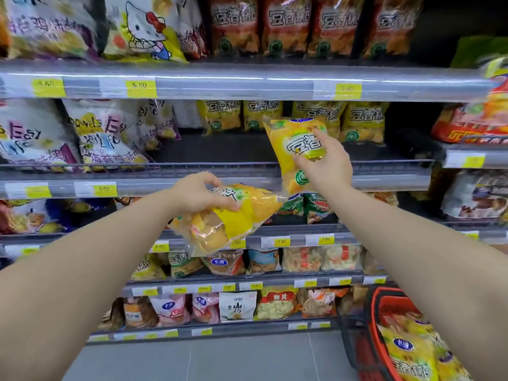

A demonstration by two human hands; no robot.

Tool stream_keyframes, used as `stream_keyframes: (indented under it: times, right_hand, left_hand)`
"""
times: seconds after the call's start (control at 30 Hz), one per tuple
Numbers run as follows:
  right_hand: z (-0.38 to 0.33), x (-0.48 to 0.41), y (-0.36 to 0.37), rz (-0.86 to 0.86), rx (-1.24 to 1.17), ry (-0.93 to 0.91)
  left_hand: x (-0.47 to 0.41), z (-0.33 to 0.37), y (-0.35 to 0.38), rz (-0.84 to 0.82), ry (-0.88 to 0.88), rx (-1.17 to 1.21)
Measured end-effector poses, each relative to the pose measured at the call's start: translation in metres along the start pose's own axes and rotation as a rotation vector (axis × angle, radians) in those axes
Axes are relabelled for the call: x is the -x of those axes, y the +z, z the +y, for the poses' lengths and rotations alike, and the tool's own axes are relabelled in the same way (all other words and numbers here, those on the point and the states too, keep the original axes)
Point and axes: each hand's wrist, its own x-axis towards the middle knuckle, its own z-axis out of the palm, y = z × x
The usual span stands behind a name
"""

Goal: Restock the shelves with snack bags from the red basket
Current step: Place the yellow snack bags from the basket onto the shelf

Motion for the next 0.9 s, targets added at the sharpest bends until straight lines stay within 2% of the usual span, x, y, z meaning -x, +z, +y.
stream_keyframes:
  times: [0.17, 0.33, 0.43, 0.57, 0.7, 0.8, 0.9]
  right_hand:
    - [-0.025, -0.002, 0.033, -0.032, 0.080, -0.077]
    - [-0.041, -0.029, 0.063, -0.032, 0.169, -0.141]
    - [-0.045, -0.059, 0.081, 0.003, 0.169, -0.100]
    - [-0.027, -0.092, 0.112, -0.054, 0.197, 0.026]
    - [-0.022, -0.124, 0.139, 0.025, 0.185, 0.129]
    - [-0.020, -0.140, 0.154, 0.111, 0.146, 0.126]
    - [-0.016, -0.146, 0.166, 0.038, 0.223, 0.117]
  left_hand:
    - [-0.014, -0.032, 0.027, -0.173, 0.141, -0.197]
    - [-0.037, -0.047, 0.049, -0.277, 0.224, -0.218]
    - [-0.055, -0.044, 0.052, -0.304, 0.285, -0.241]
    - [-0.071, -0.043, 0.055, -0.264, 0.398, -0.266]
    - [-0.082, -0.045, 0.054, -0.239, 0.403, -0.249]
    - [-0.094, -0.049, 0.053, -0.297, 0.356, -0.203]
    - [-0.101, -0.052, 0.053, -0.332, 0.341, -0.197]
